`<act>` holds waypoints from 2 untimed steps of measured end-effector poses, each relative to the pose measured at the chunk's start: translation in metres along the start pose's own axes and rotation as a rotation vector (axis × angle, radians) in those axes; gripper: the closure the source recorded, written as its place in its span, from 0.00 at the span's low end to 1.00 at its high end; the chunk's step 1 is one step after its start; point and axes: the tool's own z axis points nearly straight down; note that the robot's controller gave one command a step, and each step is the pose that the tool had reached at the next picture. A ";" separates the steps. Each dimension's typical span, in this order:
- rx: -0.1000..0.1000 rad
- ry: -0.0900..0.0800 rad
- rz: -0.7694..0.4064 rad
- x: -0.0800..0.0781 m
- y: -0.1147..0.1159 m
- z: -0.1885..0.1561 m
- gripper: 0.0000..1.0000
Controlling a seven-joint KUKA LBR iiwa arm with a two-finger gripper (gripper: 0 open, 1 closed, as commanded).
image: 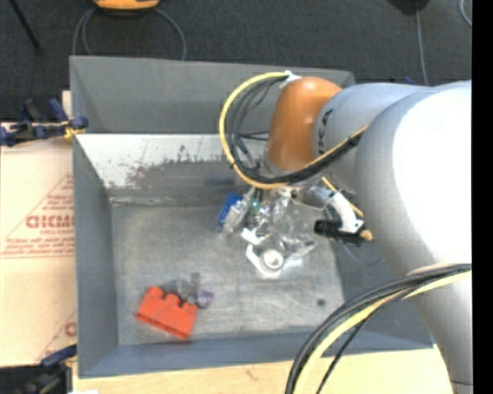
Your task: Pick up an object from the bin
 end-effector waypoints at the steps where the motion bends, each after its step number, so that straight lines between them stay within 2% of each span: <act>1: 0.000 0.001 0.277 0.003 0.018 0.001 0.00; 2: 0.004 0.003 0.534 0.004 0.000 -0.006 0.00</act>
Offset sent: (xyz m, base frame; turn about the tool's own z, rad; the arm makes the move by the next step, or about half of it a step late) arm 0.0079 0.0165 -0.0082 0.2808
